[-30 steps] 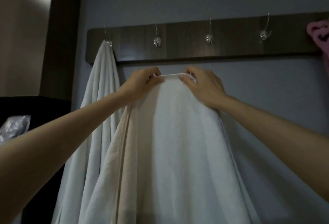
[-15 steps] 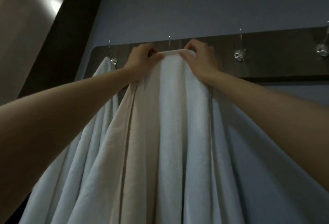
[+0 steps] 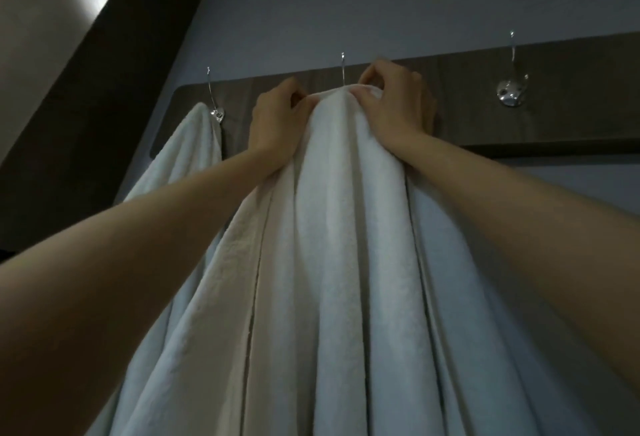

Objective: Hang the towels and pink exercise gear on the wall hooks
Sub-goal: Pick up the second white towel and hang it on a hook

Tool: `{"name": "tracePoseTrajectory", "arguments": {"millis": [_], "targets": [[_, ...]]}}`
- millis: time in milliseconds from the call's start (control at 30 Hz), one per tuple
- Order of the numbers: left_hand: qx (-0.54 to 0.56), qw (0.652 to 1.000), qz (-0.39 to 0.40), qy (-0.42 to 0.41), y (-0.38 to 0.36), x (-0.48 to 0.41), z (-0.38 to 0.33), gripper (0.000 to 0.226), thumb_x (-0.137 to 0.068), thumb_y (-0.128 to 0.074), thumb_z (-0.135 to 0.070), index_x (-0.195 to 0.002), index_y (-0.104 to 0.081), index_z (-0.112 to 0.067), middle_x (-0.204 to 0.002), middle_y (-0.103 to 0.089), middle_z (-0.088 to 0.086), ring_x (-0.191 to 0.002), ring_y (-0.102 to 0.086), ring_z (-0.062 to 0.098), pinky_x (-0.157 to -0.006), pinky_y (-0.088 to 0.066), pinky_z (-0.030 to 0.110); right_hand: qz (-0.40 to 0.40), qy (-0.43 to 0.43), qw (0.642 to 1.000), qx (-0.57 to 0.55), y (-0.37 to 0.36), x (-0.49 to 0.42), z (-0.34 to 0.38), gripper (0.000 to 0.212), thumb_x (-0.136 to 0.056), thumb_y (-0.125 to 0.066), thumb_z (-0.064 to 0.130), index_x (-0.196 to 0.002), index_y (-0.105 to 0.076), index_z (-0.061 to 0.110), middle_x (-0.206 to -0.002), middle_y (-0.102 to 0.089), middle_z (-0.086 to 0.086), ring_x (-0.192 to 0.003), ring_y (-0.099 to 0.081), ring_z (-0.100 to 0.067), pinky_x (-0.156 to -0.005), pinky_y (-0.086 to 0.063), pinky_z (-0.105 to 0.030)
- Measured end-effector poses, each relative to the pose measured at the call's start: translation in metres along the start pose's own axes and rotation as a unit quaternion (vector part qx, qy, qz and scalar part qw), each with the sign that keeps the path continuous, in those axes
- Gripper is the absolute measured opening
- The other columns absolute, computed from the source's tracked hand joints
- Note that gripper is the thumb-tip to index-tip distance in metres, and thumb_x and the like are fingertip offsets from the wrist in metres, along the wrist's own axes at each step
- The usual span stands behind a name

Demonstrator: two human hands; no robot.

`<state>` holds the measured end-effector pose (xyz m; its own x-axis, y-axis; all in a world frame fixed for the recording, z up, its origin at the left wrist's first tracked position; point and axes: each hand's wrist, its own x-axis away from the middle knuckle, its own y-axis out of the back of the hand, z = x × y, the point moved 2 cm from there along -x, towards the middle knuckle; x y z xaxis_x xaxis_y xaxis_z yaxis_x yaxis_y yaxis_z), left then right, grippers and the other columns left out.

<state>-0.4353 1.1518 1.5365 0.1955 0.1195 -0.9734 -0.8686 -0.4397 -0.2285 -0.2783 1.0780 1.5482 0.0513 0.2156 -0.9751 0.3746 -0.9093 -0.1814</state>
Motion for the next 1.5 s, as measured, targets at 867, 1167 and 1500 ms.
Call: {"name": "tracePoseTrajectory", "arguments": {"millis": [867,1167,1500], "targets": [[0.212,0.941,0.205,0.164,0.049,0.159,-0.048,0.064,-0.091,-0.048,-0.052,-0.146,-0.021,-0.035,-0.144,-0.039,-0.003,-0.125,-0.046,0.011,-0.105,-0.042,0.044,0.152,-0.203,0.93,-0.268,0.05,0.152,0.065,0.045,-0.102,-0.034,0.022,-0.146,-0.029,0.018,-0.152,-0.032,0.003,-0.134,-0.035,-0.007,-0.103,-0.029,-0.013],[0.19,0.934,0.212,0.215,0.07,0.28,-0.057,0.065,-0.093,-0.047,-0.046,-0.147,-0.01,-0.041,-0.155,-0.024,-0.013,-0.14,-0.027,0.005,-0.114,-0.03,0.045,0.24,-0.235,0.893,-0.299,0.072,0.243,0.077,0.05,-0.103,-0.025,0.013,-0.15,-0.011,0.024,-0.158,-0.013,0.004,-0.143,-0.017,-0.008,-0.099,-0.016,0.004],[0.168,0.912,0.251,0.279,0.107,0.391,-0.098,0.069,-0.095,-0.049,-0.036,-0.148,-0.005,-0.036,-0.157,-0.014,-0.013,-0.143,-0.017,0.003,-0.117,-0.025,0.044,0.295,-0.273,0.882,-0.246,0.111,0.341,0.086,0.052,-0.103,-0.025,0.013,-0.149,-0.006,0.023,-0.156,-0.007,0.013,-0.138,-0.006,0.006,-0.101,-0.005,0.005]]}}
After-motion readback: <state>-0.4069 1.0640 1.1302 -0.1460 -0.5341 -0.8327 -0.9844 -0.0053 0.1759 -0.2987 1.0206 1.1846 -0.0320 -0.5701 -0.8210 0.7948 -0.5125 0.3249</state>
